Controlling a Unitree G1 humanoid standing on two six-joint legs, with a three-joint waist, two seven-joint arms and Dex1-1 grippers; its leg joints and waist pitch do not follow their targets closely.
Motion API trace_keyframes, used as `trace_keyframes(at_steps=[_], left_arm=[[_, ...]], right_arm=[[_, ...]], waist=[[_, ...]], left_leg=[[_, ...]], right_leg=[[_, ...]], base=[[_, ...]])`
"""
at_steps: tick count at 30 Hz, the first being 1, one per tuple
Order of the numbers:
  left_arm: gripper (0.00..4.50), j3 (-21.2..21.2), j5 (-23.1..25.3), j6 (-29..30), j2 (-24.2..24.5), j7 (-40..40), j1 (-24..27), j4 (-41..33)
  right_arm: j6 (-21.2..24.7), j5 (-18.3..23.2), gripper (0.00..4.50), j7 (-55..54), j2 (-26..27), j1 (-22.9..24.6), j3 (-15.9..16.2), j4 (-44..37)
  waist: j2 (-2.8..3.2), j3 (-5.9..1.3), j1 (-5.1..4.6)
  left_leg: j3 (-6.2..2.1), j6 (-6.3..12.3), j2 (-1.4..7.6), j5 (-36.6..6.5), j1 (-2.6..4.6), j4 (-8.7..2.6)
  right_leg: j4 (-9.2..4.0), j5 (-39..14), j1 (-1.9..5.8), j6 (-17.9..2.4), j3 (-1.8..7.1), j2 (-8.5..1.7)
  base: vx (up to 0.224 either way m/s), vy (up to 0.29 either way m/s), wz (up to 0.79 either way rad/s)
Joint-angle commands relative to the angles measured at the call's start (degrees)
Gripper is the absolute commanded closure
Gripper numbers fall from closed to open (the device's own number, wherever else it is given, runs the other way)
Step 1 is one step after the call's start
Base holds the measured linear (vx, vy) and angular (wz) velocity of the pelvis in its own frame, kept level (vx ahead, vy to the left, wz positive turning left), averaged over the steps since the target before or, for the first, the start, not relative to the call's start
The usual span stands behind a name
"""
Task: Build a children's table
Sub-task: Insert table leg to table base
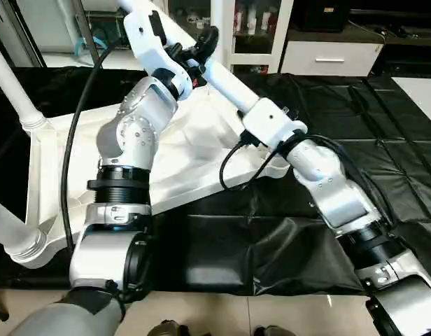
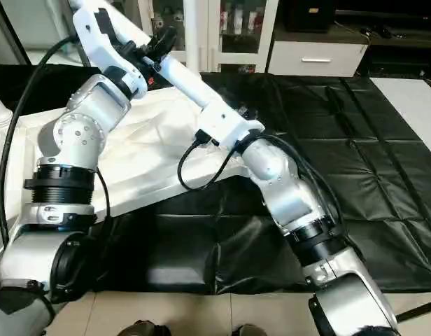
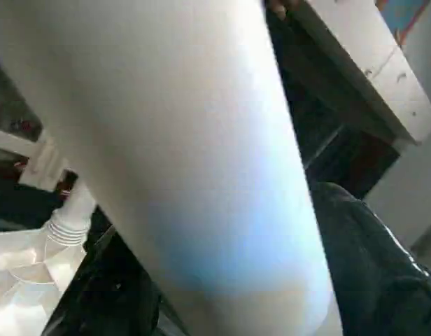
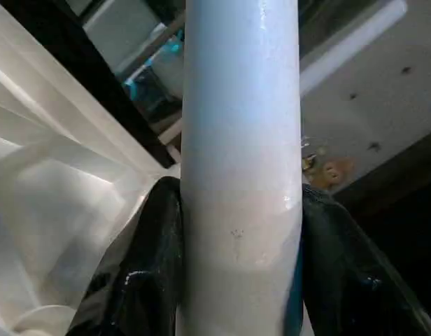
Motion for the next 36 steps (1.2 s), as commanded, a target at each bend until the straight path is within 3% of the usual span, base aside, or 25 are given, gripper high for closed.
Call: trace_keyframes(at_steps=[1,12,20,22,24,26,27,28,29,30,33,34,35,36], left_arm=[[1.73,2.8,-1.6,0.2,-0.1,1.9,-0.5,0.7],[2.44,3.2,-4.1,1.7,-1.2,1.3,-0.3,-1.2],[2.55,3.4,-5.2,1.8,-0.8,0.9,0.0,-1.7],[2.57,3.0,-5.2,1.6,-0.3,-0.7,-0.1,-1.6],[2.6,1.8,-5.1,1.4,0.5,-4.0,0.0,-1.9],[2.65,-0.2,-5.0,1.9,2.0,-9.6,0.1,-2.7],[2.66,-0.9,-5.1,2.1,2.7,-11.7,0.0,-2.7],[2.7,-1.0,-5.1,2.2,2.8,-12.0,0.0,-2.7],[2.7,-1.7,-5.0,2.5,3.5,-13.9,-0.2,-2.5],[2.7,-2.7,-5.2,3.5,4.7,-17.1,-0.6,-2.1],[2.77,-3.6,-5.9,5.2,5.9,-19.9,-1.2,-2.0],[2.78,-4.3,-6.4,6.5,6.6,-21.6,-1.4,-2.3],[2.79,-4.9,-6.9,7.5,7.0,-23.0,-1.6,-2.6],[2.79,-6.1,-7.6,9.5,7.9,-25.9,-2.0,-3.1]], right_arm=[[-2.2,-1.0,2.67,-3.2,-0.5,-1.8,-1.8,-0.3],[-5.0,-3.6,2.68,-5.7,0.2,-3.0,-2.3,2.9],[-6.4,-4.1,2.68,-6.3,0.2,-3.5,-2.5,4.4],[-8.2,-1.0,2.68,-3.4,0.9,-3.3,-3.1,4.7],[-9.8,3.3,1.98,1.2,1.9,-2.9,-3.7,4.5],[-7.9,10.9,1.96,7.5,4.2,-2.2,-5.7,3.1],[-5.9,14.3,1.89,10.3,5.1,-2.1,-6.7,2.4],[-5.6,14.8,1.77,10.7,5.2,-2.1,-6.9,2.3],[-3.0,18.1,1.77,13.2,5.9,-2.0,-8.2,1.6],[2.1,23.9,1.77,18.0,6.5,-2.1,-10.1,-0.2],[8.3,29.2,1.49,23.3,5.7,-2.1,-11.5,-2.7],[11.7,31.3,1.41,26.0,4.3,-2.2,-11.9,-3.9],[15.1,33.0,1.22,28.1,3.0,-2.3,-12.3,-4.8],[22.1,36.1,1.14,31.9,0.6,-2.6,-13.2,-6.3]], waist=[[0.23,-4.78,-0.34],[0.21,-4.76,-0.57],[0.29,-4.79,-0.44],[0.47,-4.78,-0.5],[0.46,-4.78,-0.53],[0.51,-4.83,-0.48],[0.9,-4.81,-0.46],[0.73,-4.73,-0.53],[0.77,-4.79,-0.46],[1.34,-4.78,-0.34],[1.38,-4.79,-0.04],[2.44,-4.75,0.18],[1.74,-4.78,0.2],[1.64,-4.67,0.2]], left_leg=[[-2.75,-2.23,3.74,-16.9,2.59,-5.13],[-2.77,-1.9,3.77,-18.0,2.6,-5.22],[-2.68,-1.26,3.79,-16.9,2.65,-5.17],[-2.7,-1.6,3.79,-17.8,2.74,-5.22],[-2.76,-0.64,3.83,-18.9,2.65,-5.22],[-2.88,-0.19,3.98,-18.3,2.66,-5.26],[-2.91,0.29,4.08,-18.3,2.67,-5.28],[-2.83,0.64,4.06,-18.2,2.68,-5.41],[-2.9,0.51,4.2,-17.4,2.63,-5.37],[-2.88,0.83,4.18,-16.8,2.8,-5.41],[-2.82,0.3,4.28,-15.7,2.89,-5.5],[-2.84,-0.52,4.19,-16.1,3.06,-5.52],[-2.74,-1.31,4.2,-16.9,3.29,-5.56],[-2.69,-1.41,4.13,-17.1,3.23,-5.6]], right_leg=[[-3.34,-10.6,2.16,-13.3,1.44,-1.67],[-3.35,-10.1,2.17,-13.2,1.37,-1.56],[-3.18,-8.5,2.22,-13.9,1.36,-1.5],[-3.24,-9.1,2.14,-13.7,1.36,-1.51],[-3.33,-9.3,2.25,-13.7,1.4,-1.68],[-3.2,-8.6,2.3,-14.2,1.39,-1.77],[-3.04,-7.9,2.32,-14.6,1.46,-1.82],[-3.17,-7.6,2.38,-14.9,1.4,-1.63],[-2.9,-6.7,2.41,-15.1,1.42,-1.71],[-2.79,-5.4,2.48,-15.8,1.44,-1.67],[-2.3,-3.1,2.57,-17.1,1.29,-1.5],[-2.18,-3.7,2.57,-17.2,1.22,-1.56],[-2.3,-4.5,2.62,-17.1,1.19,-1.44],[-2.34,-4.9,2.62,-17.2,1.26,-1.4]], base=[[0.0,0.0,0.0],[0.0,0.0,0.0],[0.0,0.0,0.0],[0.0,0.0,0.0],[0.0,0.0,0.0],[0.0,0.0,0.0],[0.0,0.0,0.0],[0.0,0.0,0.0],[0.0,0.0,0.0],[0.0,0.0,0.0],[0.0,0.0,0.0],[0.0,0.0,0.0],[0.0,0.0,0.0],[0.0,0.0,0.0]])
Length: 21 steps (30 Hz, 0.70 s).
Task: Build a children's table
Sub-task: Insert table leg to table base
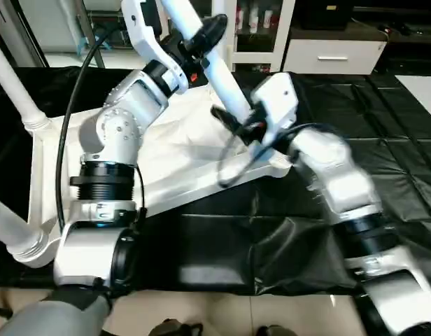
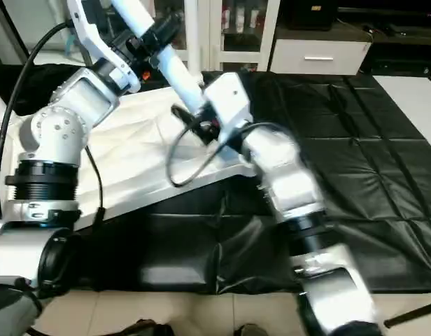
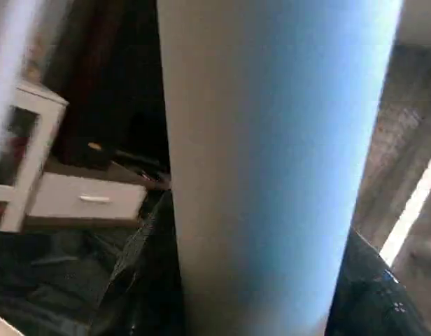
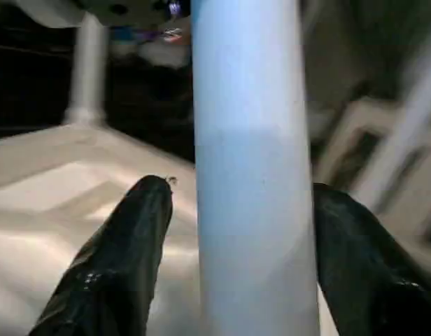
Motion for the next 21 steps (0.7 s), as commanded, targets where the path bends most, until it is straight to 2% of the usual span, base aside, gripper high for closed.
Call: trace_keyframes(at_steps=[1,2,3,4,5,6,8,9,10,12,16,17,18,19,21], left_arm=[[2.79,-1.8,-1.1,2.2,0.6,-3.1,-1.9,-1.4],[2.79,-2.4,-1.1,2.5,0.9,-4.2,-2.1,-1.4],[2.79,-3.3,-0.8,3.1,1.5,-6.1,-2.3,-1.5],[2.79,-3.5,-0.8,3.2,1.6,-6.7,-2.4,-1.5],[2.79,-3.9,-0.7,3.6,1.9,-7.7,-2.6,-1.6],[2.79,-4.3,-0.8,4.2,2.2,-8.8,-3.0,-1.8],[2.79,-4.6,-0.8,4.8,2.4,-9.7,-3.3,-2.0],[2.79,-5.3,-0.5,5.2,2.8,-10.8,-3.6,-2.2],[2.79,-5.3,-0.5,5.2,2.8,-10.8,-3.6,-2.2],[2.79,-6.0,-0.7,5.7,3.2,-12.6,-3.6,-2.7],[2.79,-7.3,-0.2,5.8,3.2,-14.7,-3.4,-2.7],[2.79,-7.3,-0.2,5.8,3.2,-14.7,-3.4,-2.7],[2.79,-8.4,0.2,6.0,3.4,-16.2,-3.3,-3.2],[2.79,-8.8,0.4,6.0,3.5,-16.7,-3.2,-3.3],[2.8,-9.8,0.8,6.5,3.5,-17.9,-3.1,-3.8]], right_arm=[[6.6,3.5,1.14,3.8,-1.6,-1.0,-1.7,-2.0],[7.9,4.6,1.08,5.6,-2.9,-1.1,-1.7,-2.3],[10.8,5.9,0.88,8.8,-5.5,-1.1,-1.5,-2.8],[11.7,6.2,0.8,9.7,-6.3,-1.1,-1.4,-3.0],[13.6,6.3,0.77,11.5,-8.3,-1.0,-1.2,-2.8],[16.4,6.7,0.77,13.6,-10.6,-0.9,-1.1,-2.9],[18.9,7.4,0.77,15.3,-12.6,-0.7,-1.0,-3.2],[22.0,9.0,0.77,16.9,-14.2,-0.5,-1.2,-3.8],[22.0,9.0,0.77,16.9,-14.2,-0.5,-1.2,-3.8],[24.9,10.4,0.77,19.8,-16.2,0.0,-0.3,-5.1],[26.3,10.8,0.77,21.8,-17.3,1.1,1.1,-6.4],[26.3,10.8,0.77,21.8,-17.3,1.1,1.1,-6.4],[27.2,11.2,0.77,21.6,-16.8,1.1,0.9,-6.6],[27.5,11.4,0.77,21.6,-16.6,1.0,0.8,-6.7],[29.1,12.5,0.77,21.7,-16.2,0.6,0.6,-7.3]], waist=[[0.61,-5.0,-0.1],[0.24,-4.84,-0.17],[0.19,-4.87,-0.1],[0.01,-4.87,-0.03],[0.1,-4.86,0.03],[-1.04,-4.88,-0.03],[-0.69,-4.86,0.17],[-1.22,-4.82,0.08],[-1.02,-4.81,0.21],[-1.05,-4.83,0.04],[-1.0,-4.82,0.14],[-1.02,-4.81,0.17],[-1.32,-4.84,0.11],[-1.16,-4.87,0.23],[-1.22,-4.83,0.25]], left_leg=[[-2.68,-1.69,4.15,-17.0,3.0,-5.55],[-2.63,-1.87,4.16,-17.3,2.82,-5.65],[-2.68,-2.31,4.12,-17.7,2.85,-5.57],[-2.75,-2.37,4.17,-17.2,2.78,-5.48],[-2.74,-2.46,4.22,-16.8,2.75,-5.46],[-2.58,-1.68,4.22,-15.3,2.66,-5.24],[-2.63,-1.22,4.22,-14.1,2.57,-5.09],[-2.54,-0.67,4.23,-13.4,2.6,-4.98],[-2.64,-0.28,4.31,-13.0,2.47,-4.95],[-2.6,-0.01,4.3,-12.5,2.44,-4.8],[-2.5,0.25,4.34,-12.1,2.53,-4.72],[-2.54,0.17,4.37,-12.2,2.57,-4.75],[-2.53,0.03,4.39,-12.3,2.55,-4.75],[-2.57,-0.01,4.36,-12.2,2.57,-4.74],[-2.57,-0.24,4.41,-12.3,2.6,-4.79]], right_leg=[[-2.3,-6.0,2.65,-17.2,1.39,-1.75],[-2.55,-7.0,2.53,-17.0,1.45,-1.84],[-2.69,-8.9,2.65,-16.7,1.48,-2.05],[-2.71,-9.7,2.75,-16.4,1.59,-2.24],[-2.75,-10.0,2.63,-16.2,1.63,-2.35],[-2.88,-10.6,2.77,-16.2,1.72,-2.46],[-2.85,-11.1,2.79,-16.3,1.78,-2.65],[-2.97,-11.5,2.73,-16.3,1.78,-2.53],[-2.91,-12.3,2.83,-16.3,1.79,-2.68],[-2.98,-12.8,2.72,-16.2,1.78,-2.65],[-3.08,-13.5,2.46,-16.2,1.75,-2.52],[-3.11,-13.7,2.43,-16.1,1.73,-2.54],[-3.11,-13.9,2.42,-16.1,1.74,-2.51],[-3.09,-14.2,2.41,-16.1,1.75,-2.55],[-3.06,-14.4,2.33,-16.0,1.74,-2.49]], base=[[0.0,0.0,0.0],[0.0,0.0,0.0],[0.0,0.0,0.0],[0.0,0.0,0.0],[0.0,0.0,0.0],[0.0,0.0,0.0],[0.0,0.0,0.0],[0.0,0.0,0.0],[0.0,0.0,0.0],[0.0,0.0,0.0],[0.0,0.0,0.0],[0.0,0.0,0.0],[0.0,0.0,0.0],[0.0,0.0,0.0],[0.0,0.0,0.0]])
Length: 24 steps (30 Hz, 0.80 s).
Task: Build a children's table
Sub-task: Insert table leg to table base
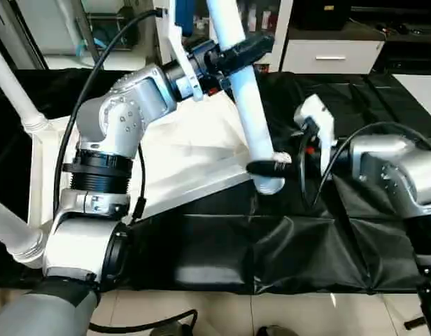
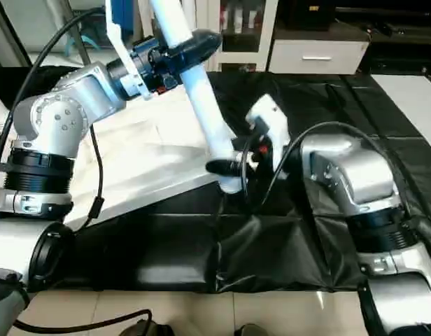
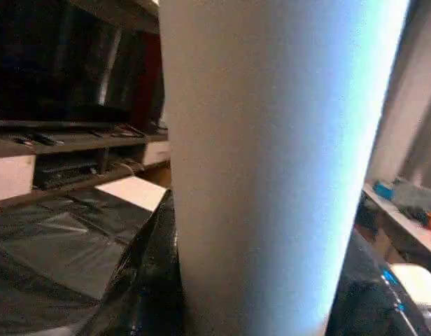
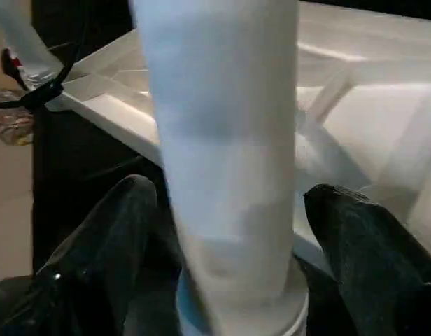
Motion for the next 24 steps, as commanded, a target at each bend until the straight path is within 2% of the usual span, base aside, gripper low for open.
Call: trace_keyframes(at_steps=[1,5,6,8,10,13,15,16,19,20,24], left_arm=[[2.8,-1.1,0.7,0.6,0.4,-1.2,-0.7,-2.1],[2.8,-3.5,2.3,0.2,0.5,-3.5,-0.6,-2.6],[2.8,-3.9,2.5,0.2,0.5,-3.8,-0.7,-2.7],[2.8,-4.1,2.6,0.1,0.5,-4.0,-0.8,-2.7],[2.8,-5.2,3.4,-0.5,0.9,-5.0,-1.2,-2.6],[2.8,-5.7,3.9,-0.7,1.1,-5.5,-0.9,-2.9],[2.8,-5.7,4.1,-0.6,1.2,-5.6,-0.7,-3.2],[2.8,-5.7,4.0,-0.3,1.3,-5.8,-0.6,-3.3],[2.8,-6.2,4.4,-0.3,1.4,-6.7,-0.6,-3.2],[2.8,-6.4,4.4,-0.3,1.4,-6.8,-0.5,-3.4],[2.8,-6.7,4.5,-0.1,1.2,-7.0,0.0,-4.0]], right_arm=[[1.3,1.3,0.77,0.3,0.0,-0.4,-0.1,-1.9],[2.2,0.9,0.77,1.9,-0.3,-0.2,1.7,-2.7],[2.5,1.0,0.77,2.1,-0.3,-0.2,2.0,-2.8],[2.7,1.1,0.77,2.2,-0.3,-0.2,2.1,-2.9],[2.8,0.0,0.77,3.3,-0.8,-0.3,4.1,-2.8],[2.7,-0.8,0.77,3.7,-0.9,-0.1,5.2,-2.6],[3.0,-1.0,0.93,3.6,-0.8,0.0,5.5,-2.6],[2.9,-1.5,1.03,3.8,-1.1,0.1,6.2,-2.7],[2.5,-2.5,1.4,4.0,-1.7,0.2,7.5,-2.7],[2.4,-2.6,1.4,3.8,-1.6,0.3,7.5,-2.7],[2.5,-2.7,1.84,3.2,-1.0,0.4,7.3,-2.6]], waist=[[-1.05,-4.85,0.31],[-1.39,-4.89,0.58],[-1.88,-4.9,0.54],[-1.55,-4.84,0.65],[-1.96,-4.82,0.75],[-1.8,-4.8,0.77],[-1.81,-4.86,0.83],[-1.43,-4.89,0.92],[-1.59,-4.89,1.0],[-1.39,-4.87,1.03],[-1.57,-4.92,1.05]], left_leg=[[-2.67,-0.25,4.43,-12.4,2.41,-4.85],[-2.61,0.05,4.42,-10.9,2.32,-4.76],[-2.54,0.1,4.45,-10.8,2.33,-4.76],[-2.6,-0.22,4.46,-11.1,2.38,-4.76],[-2.63,-0.43,4.48,-11.2,2.38,-4.77],[-2.62,-1.08,4.48,-11.4,2.49,-4.88],[-2.62,-1.22,4.48,-11.2,2.47,-4.84],[-2.64,-1.18,4.45,-10.9,2.44,-4.79],[-2.56,-1.13,4.42,-11.0,2.49,-4.78],[-2.6,-1.22,4.45,-11.1,2.48,-4.8],[-2.61,-1.21,4.47,-11.2,2.45,-4.79]], right_leg=[[-3.08,-14.5,2.32,-15.9,1.65,-2.52],[-3.01,-14.1,2.34,-15.8,1.71,-2.67],[-3.09,-14.2,2.33,-15.7,1.69,-2.66],[-3.07,-15.0,2.24,-15.4,1.72,-2.7],[-3.04,-15.4,2.25,-15.3,1.73,-2.75],[-3.08,-15.5,2.12,-14.8,1.73,-2.61],[-2.97,-14.5,2.2,-15.1,1.77,-2.69],[-2.86,-13.8,2.24,-15.3,1.78,-2.75],[-2.92,-13.5,2.25,-15.5,1.76,-2.64],[-2.91,-13.5,2.25,-15.6,1.77,-2.67],[-2.84,-13.2,2.33,-15.7,1.76,-2.67]], base=[[0.0,0.0,0.0],[0.0,0.0,0.0],[0.0,0.0,0.0],[0.0,0.0,0.0],[0.0,0.0,0.0],[0.0,0.0,0.0],[0.0,0.0,0.0],[0.0,0.0,0.0],[0.0,0.0,0.0],[0.0,0.0,0.0],[0.0,0.0,0.0]])
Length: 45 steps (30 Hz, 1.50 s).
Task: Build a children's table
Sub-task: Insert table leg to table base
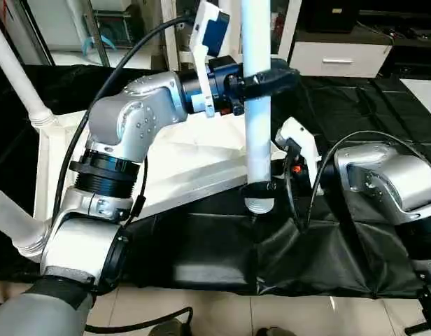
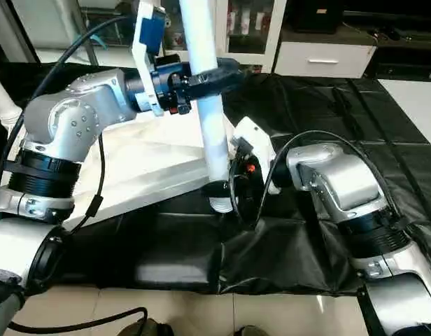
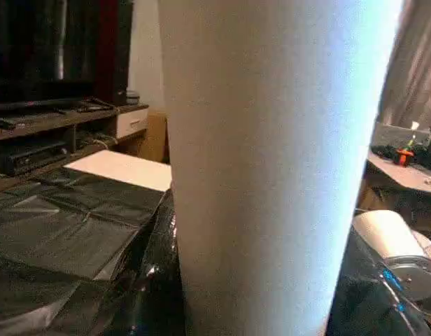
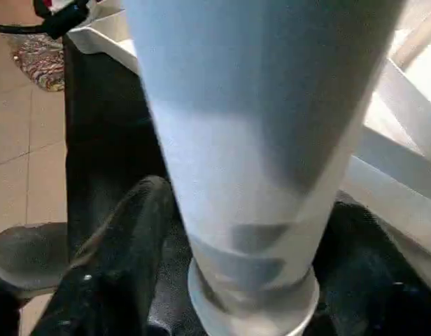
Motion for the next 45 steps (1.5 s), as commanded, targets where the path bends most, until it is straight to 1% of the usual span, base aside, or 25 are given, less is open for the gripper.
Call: trace_keyframes(at_steps=[1,3,4,8,9,14,15,17,18,19,21,25,26,27,28,30,31,32,33,36,40,41,42,43,45], left_arm=[[2.8,-0.3,0.7,0.0,0.3,-0.2,-0.3,-1.5],[2.8,-0.4,0.7,0.2,0.3,-0.4,-0.4,-1.6],[2.8,-0.4,0.7,0.3,0.3,-0.7,-0.5,-1.6],[2.8,-0.7,1.0,0.4,0.4,-1.4,-0.6,-1.6],[2.8,-0.7,1.0,0.4,0.3,-1.3,-0.7,-1.6],[2.8,-0.6,1.0,0.3,0.1,-1.0,-0.5,-1.9],[2.8,-0.5,1.2,0.2,0.1,-0.6,-0.3,-2.1],[2.8,-0.4,1.3,0.2,0.1,-0.5,-0.2,-2.1],[2.8,0.0,1.4,0.1,0.1,0.3,0.2,-2.0],[2.8,0.2,1.2,0.3,0.3,0.2,0.3,-2.0],[2.8,0.7,1.0,0.6,0.4,0.4,0.6,-2.3],[2.8,0.6,1.3,0.3,0.4,0.3,0.5,-2.1],[2.8,0.6,1.3,0.3,0.4,0.2,0.5,-2.1],[2.8,0.5,1.4,0.3,0.4,0.1,0.5,-2.1],[2.8,0.3,1.5,0.1,0.5,-0.4,0.5,-2.1],[2.8,0.0,1.5,-0.1,0.6,-1.2,0.4,-2.1],[2.8,-0.5,1.4,-0.1,0.7,-2.0,0.4,-2.3],[2.8,-0.7,1.4,-0.1,0.8,-2.5,0.4,-2.4],[2.8,-0.7,1.4,-0.1,0.8,-2.5,0.4,-2.4],[2.8,-1.1,1.2,0.3,0.9,-3.1,0.8,-3.4],[2.8,-1.3,1.3,0.5,1.1,-3.6,0.9,-3.8],[2.8,-1.4,1.3,0.5,1.1,-3.7,0.9,-3.8],[2.8,-1.4,1.2,0.5,1.2,-3.8,1.0,-4.1],[2.8,-1.3,1.1,0.6,1.2,-3.8,1.0,-4.2],[2.8,-1.2,1.0,0.6,1.0,-3.7,0.9,-4.3]], right_arm=[[-0.1,-0.2,1.88,0.0,0.1,0.4,0.6,-1.1],[-0.3,-0.3,1.9,-0.3,0.6,0.5,0.7,-0.8],[-0.3,-0.3,2.13,-0.7,1.0,0.4,0.6,-0.6],[-0.1,-0.1,2.42,-1.9,2.7,0.2,-0.3,0.0],[-0.2,0.0,2.47,-2.0,3.1,0.2,-0.5,0.2],[-0.3,0.2,2.54,-2.4,4.0,0.4,-0.9,0.3],[-0.6,0.3,2.55,-2.7,4.5,0.8,-1.3,0.3],[-0.7,0.3,2.55,-2.8,4.5,0.9,-1.4,0.3],[-1.5,0.4,2.56,-3.5,5.2,1.6,-2.4,0.1],[-1.9,0.4,2.56,-3.7,5.3,1.8,-2.7,0.1],[-2.4,0.3,2.57,-3.7,5.3,2.1,-3.0,0.0],[-3.9,-0.6,2.57,-4.9,5.5,2.1,-3.6,0.4],[-4.1,-0.6,2.22,-5.0,5.5,2.0,-3.7,0.5],[-4.1,-0.7,2.01,-5.2,5.6,2.0,-3.8,0.6],[-4.0,-0.6,1.87,-5.5,5.8,1.7,-4.0,1.0],[-3.9,-0.7,1.79,-5.7,5.9,1.4,-4.1,1.3],[-3.9,-1.0,1.54,-5.9,5.9,1.1,-3.9,1.6],[-4.0,-1.4,1.54,-6.0,5.9,1.0,-3.8,1.8],[-4.0,-1.4,1.44,-6.0,5.9,1.0,-3.8,1.8],[-4.5,-1.9,1.44,-5.6,5.9,0.8,-3.3,1.9],[-5.0,-1.9,1.44,-4.9,5.6,0.5,-2.6,2.2],[-5.1,-1.9,1.44,-4.8,5.5,0.5,-2.5,2.3],[-5.3,-1.8,1.44,-4.3,5.5,0.4,-2.2,2.3],[-5.3,-1.8,1.44,-4.1,5.5,0.4,-2.1,2.2],[-5.4,-1.9,1.44,-3.8,5.6,0.4,-1.8,2.2]], waist=[[-0.46,-4.9,0.14],[-0.75,-4.93,0.03],[-0.57,-4.93,0.03],[-0.54,-4.98,0.0],[-0.64,-5.0,0.0],[-0.56,-4.98,0.1],[-0.64,-5.0,0.13],[-0.62,-4.99,0.11],[-0.66,-5.0,0.11],[-0.54,-4.97,0.13],[-0.62,-5.02,0.04],[-0.49,-5.0,-0.01],[-0.47,-5.01,0.0],[-0.49,-5.0,0.0],[-0.47,-5.01,-0.02],[-0.58,-4.99,-0.07],[-0.73,-5.04,-0.01],[-0.63,-5.02,0.0],[-0.63,-5.0,-0.01],[-0.75,-5.04,0.04],[-0.67,-4.97,-0.01],[-0.7,-4.93,-0.03],[-0.98,-4.95,-0.05],[-0.81,-4.97,0.02],[-0.81,-4.99,0.03]], left_leg=[[-2.7,-1.23,4.44,-11.2,2.45,-4.8],[-2.63,-1.19,4.38,-11.3,2.41,-4.8],[-2.64,-1.3,4.41,-11.4,2.47,-4.83],[-2.66,-1.5,4.4,-11.6,2.49,-4.86],[-2.66,-1.47,4.39,-11.5,2.46,-4.84],[-2.65,-1.6,4.41,-11.4,2.49,-4.85],[-2.62,-1.62,4.39,-11.5,2.51,-4.85],[-2.64,-1.74,4.39,-11.6,2.51,-4.87],[-2.64,-1.73,4.39,-11.5,2.51,-4.85],[-2.64,-1.75,4.38,-11.6,2.47,-4.85],[-2.67,-1.78,4.35,-11.6,2.42,-4.87],[-2.63,-1.88,4.37,-11.6,2.58,-4.89],[-2.63,-1.9,4.35,-11.8,2.61,-4.88],[-2.65,-1.93,4.36,-11.8,2.56,-4.9],[-2.63,-1.87,4.33,-11.6,2.57,-4.88],[-2.62,-1.82,4.31,-11.6,2.51,-4.87],[-2.59,-1.67,4.31,-11.4,2.54,-4.85],[-2.62,-1.58,4.31,-11.3,2.5,-4.85],[-2.6,-1.55,4.31,-11.3,2.5,-4.84],[-2.61,-1.43,4.37,-10.9,2.49,-4.8],[-2.61,-1.47,4.34,-11.3,2.51,-4.83],[-2.6,-1.52,4.32,-11.5,2.49,-4.83],[-2.56,-1.59,4.36,-11.7,2.55,-4.84],[-2.62,-1.61,4.39,-11.4,2.52,-4.81],[-2.59,-1.42,4.38,-11.1,2.5,-4.77]], right_leg=[[-2.79,-13.0,2.32,-15.9,1.73,-2.69],[-2.84,-12.6,2.34,-16.0,1.71,-2.56],[-2.85,-12.5,2.3,-16.0,1.71,-2.56],[-2.74,-11.8,2.3,-16.3,1.65,-2.5],[-2.71,-11.7,2.34,-16.3,1.65,-2.51],[-2.7,-11.7,2.36,-16.3,1.69,-2.6],[-2.69,-11.8,2.33,-16.2,1.68,-2.57],[-2.7,-11.9,2.33,-16.1,1.66,-2.57],[-2.68,-11.8,2.34,-16.1,1.7,-2.6],[-2.71,-11.8,2.35,-16.1,1.71,-2.66],[-2.71,-11.9,2.42,-16.0,1.67,-2.6],[-2.71,-11.6,2.25,-16.0,1.65,-2.48],[-2.7,-11.7,2.3,-16.0,1.64,-2.49],[-2.7,-11.6,2.33,-16.0,1.64,-2.5],[-2.71,-11.5,2.3,-16.0,1.66,-2.49],[-2.73,-11.7,2.34,-16.0,1.67,-2.51],[-2.74,-11.8,2.36,-16.0,1.66,-2.53],[-2.71,-11.9,2.37,-16.0,1.65,-2.54],[-2.75,-11.9,2.34,-16.0,1.65,-2.55],[-2.64,-11.7,2.4,-16.0,1.67,-2.61],[-2.74,-12.5,2.33,-15.8,1.66,-2.54],[-2.8,-12.8,2.32,-15.8,1.67,-2.53],[-2.82,-13.0,2.31,-15.7,1.67,-2.55],[-2.74,-12.8,2.33,-15.7,1.7,-2.65],[-2.72,-12.3,2.34,-15.9,1.7,-2.64]], base=[[0.0,0.0,0.0],[0.0,0.0,0.0],[0.0,0.0,0.0],[0.0,0.0,0.0],[0.0,0.0,0.0],[0.0,0.0,0.0],[0.0,0.0,0.0],[0.0,0.0,0.0],[0.0,0.0,0.0],[0.0,0.0,0.0],[0.0,0.0,0.0],[0.0,0.0,0.0],[0.0,0.0,0.0],[0.0,0.0,0.0],[0.0,0.0,0.0],[0.0,0.0,0.0],[0.0,0.0,0.0],[0.0,0.0,0.0],[0.0,0.0,0.0],[0.0,0.0,0.0],[0.0,0.0,0.0],[0.0,0.0,0.0],[0.0,0.0,0.0],[0.0,0.0,0.0],[0.0,0.0,0.0]])
